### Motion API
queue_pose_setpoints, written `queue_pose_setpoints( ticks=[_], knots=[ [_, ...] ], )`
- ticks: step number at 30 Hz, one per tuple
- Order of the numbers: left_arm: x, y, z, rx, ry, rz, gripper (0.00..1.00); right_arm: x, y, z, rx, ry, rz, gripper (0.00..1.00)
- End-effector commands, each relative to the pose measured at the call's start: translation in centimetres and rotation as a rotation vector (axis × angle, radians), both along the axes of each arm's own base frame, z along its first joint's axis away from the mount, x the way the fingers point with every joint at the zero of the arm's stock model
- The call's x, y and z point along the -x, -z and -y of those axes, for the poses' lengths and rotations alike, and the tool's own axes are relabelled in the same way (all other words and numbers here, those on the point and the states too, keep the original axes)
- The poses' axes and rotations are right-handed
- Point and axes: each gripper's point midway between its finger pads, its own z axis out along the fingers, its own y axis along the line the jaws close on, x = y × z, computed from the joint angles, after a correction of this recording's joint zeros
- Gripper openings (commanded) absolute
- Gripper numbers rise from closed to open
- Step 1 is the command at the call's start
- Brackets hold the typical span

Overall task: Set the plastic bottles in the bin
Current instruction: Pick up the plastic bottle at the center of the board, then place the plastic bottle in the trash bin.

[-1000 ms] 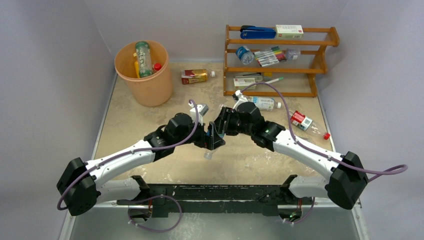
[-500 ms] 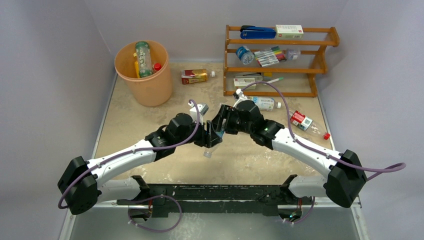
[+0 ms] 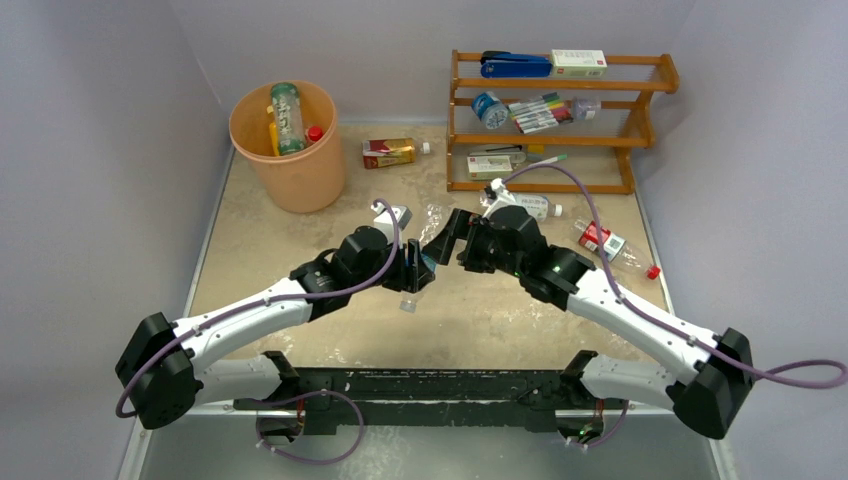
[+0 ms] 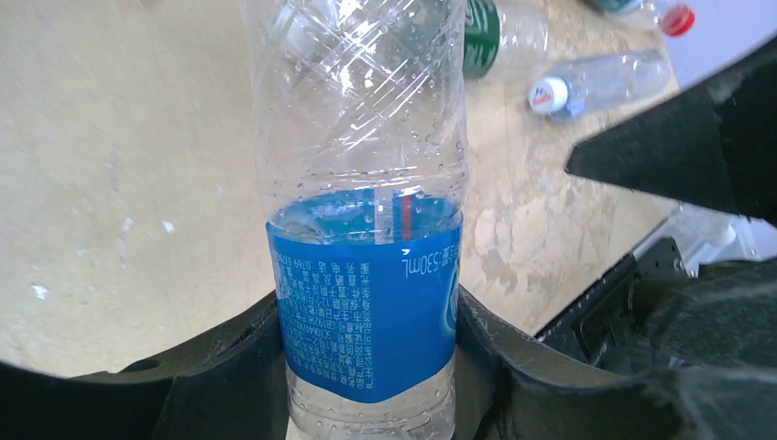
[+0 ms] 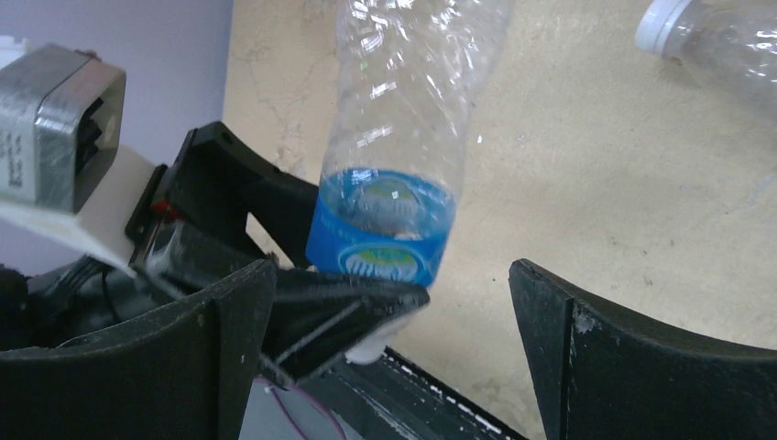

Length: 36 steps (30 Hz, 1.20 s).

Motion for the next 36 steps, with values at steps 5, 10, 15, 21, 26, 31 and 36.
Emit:
queue_pose_setpoints(
  ticks=[5,10,15,21,26,31,36],
  knots=[
    [-5.5,-7.3,-1.7,-0.073,-0.127,0.167,0.49,1.1,-1.8,3.3,-0.005,0.094,0.035,1.0],
    [-9.9,-10.8,-4.4,-0.041,-0.193,0.194,0.5,1.8,-0.5,3.9,-0.006,0.098,0.007,1.0],
    [-14.2,-14.6,-7.7,-0.047,-0.276,0.238,0.5,2.4,0.3,4.2,-0.007,0.097,-0.009,1.0],
    [-19.2,-17.9,-11.7,0.003,-0.344,0.279,0.51,2.6,0.9,4.2,-0.007,0.094,-0.024,1.0],
    [-23.2,-19.4,-16.2,0.048,-0.421,0.3,0.51,2.5,1.4,4.1,-0.006,0.098,-0.034,1.0],
    [-26.1,-20.2,-20.5,0.07,-0.498,0.313,0.51,2.5,1.9,4.0,-0.005,0.097,-0.036,1.0],
    [-28.6,-20.4,-23.0,0.074,-0.542,0.33,0.52,2.5,2.4,3.8,-0.006,0.088,-0.039,1.0]
  ],
)
